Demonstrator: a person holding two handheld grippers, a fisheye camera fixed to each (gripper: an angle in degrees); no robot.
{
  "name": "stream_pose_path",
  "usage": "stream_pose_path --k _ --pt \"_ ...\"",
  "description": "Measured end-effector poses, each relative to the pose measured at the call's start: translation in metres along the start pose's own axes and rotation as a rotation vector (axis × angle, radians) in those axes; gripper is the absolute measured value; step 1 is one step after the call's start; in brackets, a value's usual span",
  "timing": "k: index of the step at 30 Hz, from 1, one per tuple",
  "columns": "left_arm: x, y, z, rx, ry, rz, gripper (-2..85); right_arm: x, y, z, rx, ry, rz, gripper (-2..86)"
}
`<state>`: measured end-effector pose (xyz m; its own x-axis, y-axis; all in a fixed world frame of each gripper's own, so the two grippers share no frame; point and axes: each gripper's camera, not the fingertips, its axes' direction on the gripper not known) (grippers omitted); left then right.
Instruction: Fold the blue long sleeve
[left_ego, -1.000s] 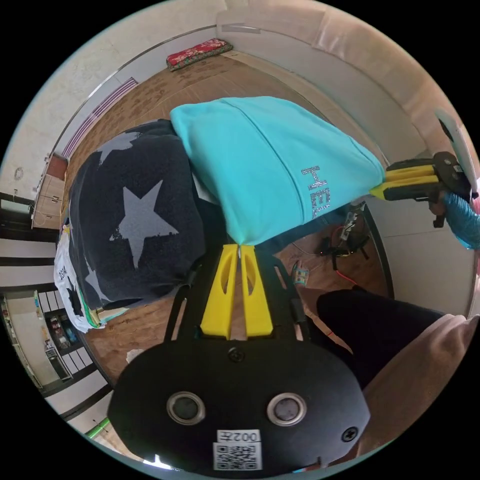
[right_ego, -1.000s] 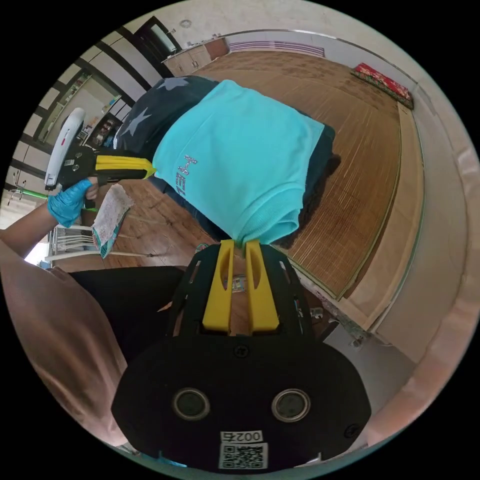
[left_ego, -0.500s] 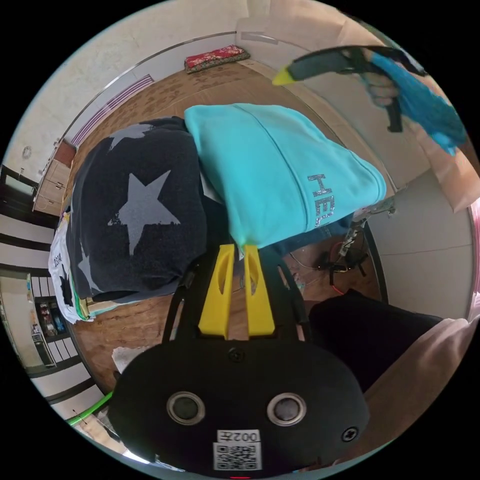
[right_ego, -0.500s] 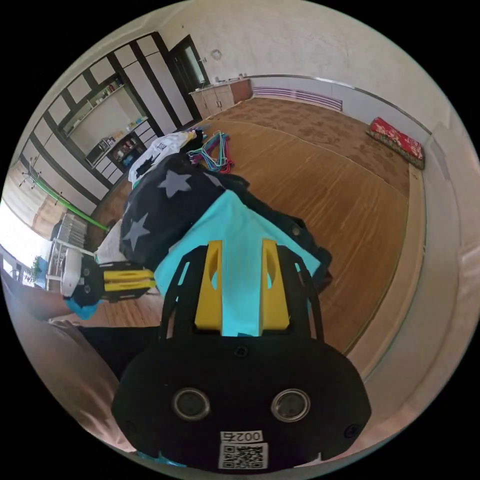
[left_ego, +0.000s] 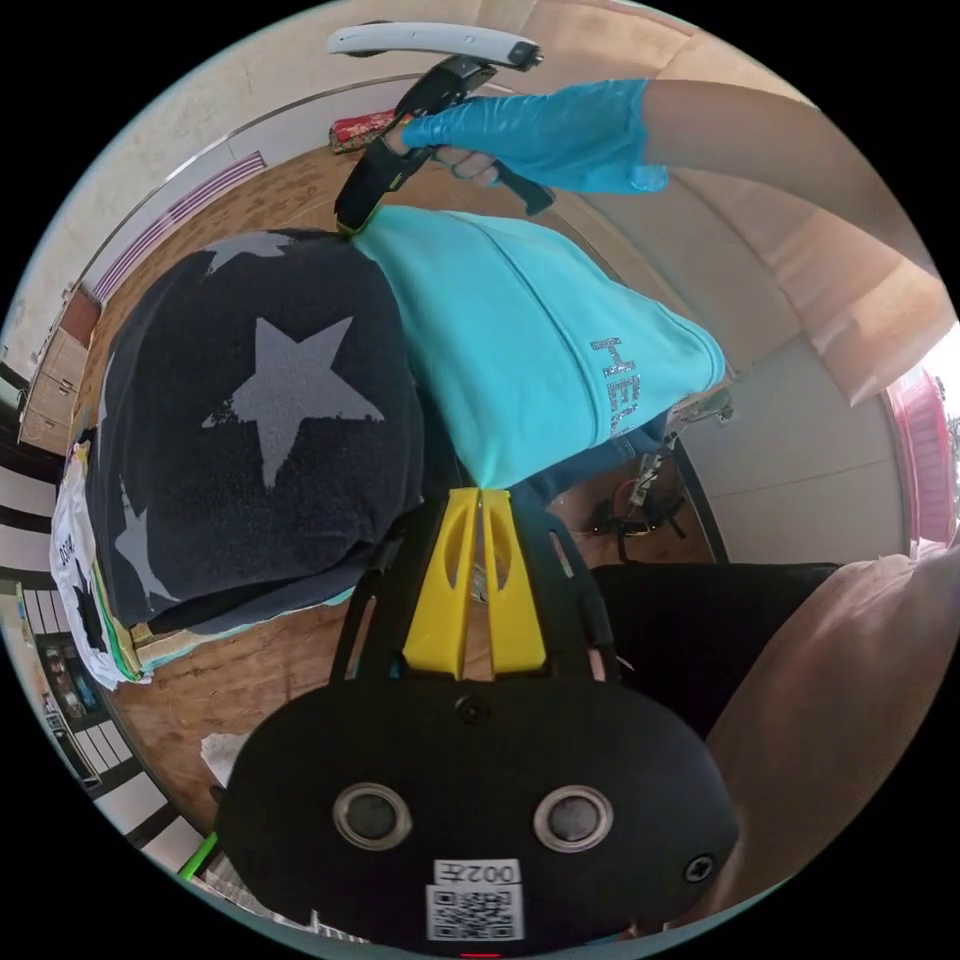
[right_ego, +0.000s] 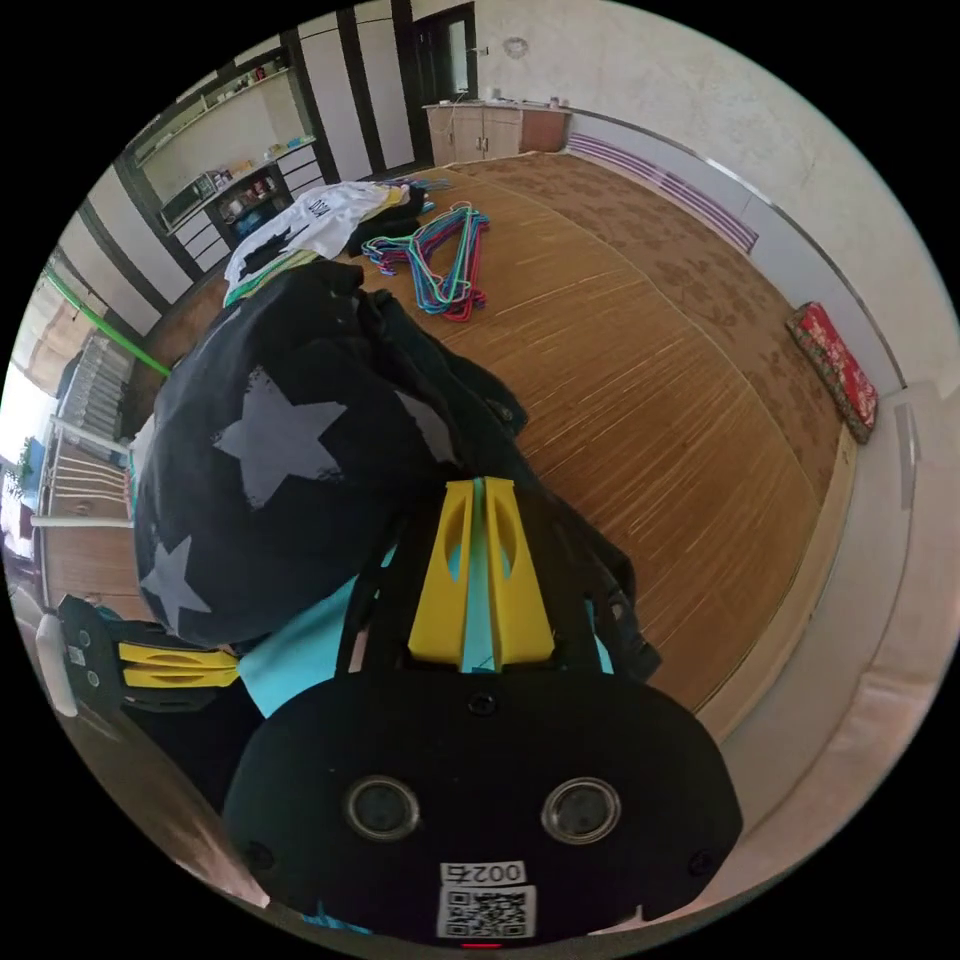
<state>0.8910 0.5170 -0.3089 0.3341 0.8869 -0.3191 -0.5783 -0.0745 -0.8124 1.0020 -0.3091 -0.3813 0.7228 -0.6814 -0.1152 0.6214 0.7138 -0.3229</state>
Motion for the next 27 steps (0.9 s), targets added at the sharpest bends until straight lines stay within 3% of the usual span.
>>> stream_pose_path --k 7,12,15,18,22,27 --pt "-0.007 0.009 0.005 -0.009 -0.024 -0.048 -1.0 0.008 -0.025 0.013 -0.067 -0.082 -0.02 1.7" --pt "-0.012 0.02 0.012 -0.016 -0.039 -0.113 -1.0 0.036 -0.017 -0.048 0.037 -0.115 -0.049 5.8" --pt "-0.014 0.025 0.017 -0.026 -0.052 -0.133 -1.0 0.057 0.018 -0.087 0.076 -0.102 -0.017 7.5" --pt "-0.013 0.029 0.024 -0.039 -0.081 -0.128 -1.0 0.07 0.076 -0.106 0.083 -0.213 0.047 8.6" --pt "-0.014 0.035 0.033 -0.052 -0.113 -0.115 -1.0 0.052 0.169 -0.089 -0.066 -0.306 0.073 10.4" --pt "-0.017 0.051 0.041 -0.056 -0.139 -0.157 -1.0 0.021 0.236 -0.096 -0.079 -0.355 0.217 11.9"
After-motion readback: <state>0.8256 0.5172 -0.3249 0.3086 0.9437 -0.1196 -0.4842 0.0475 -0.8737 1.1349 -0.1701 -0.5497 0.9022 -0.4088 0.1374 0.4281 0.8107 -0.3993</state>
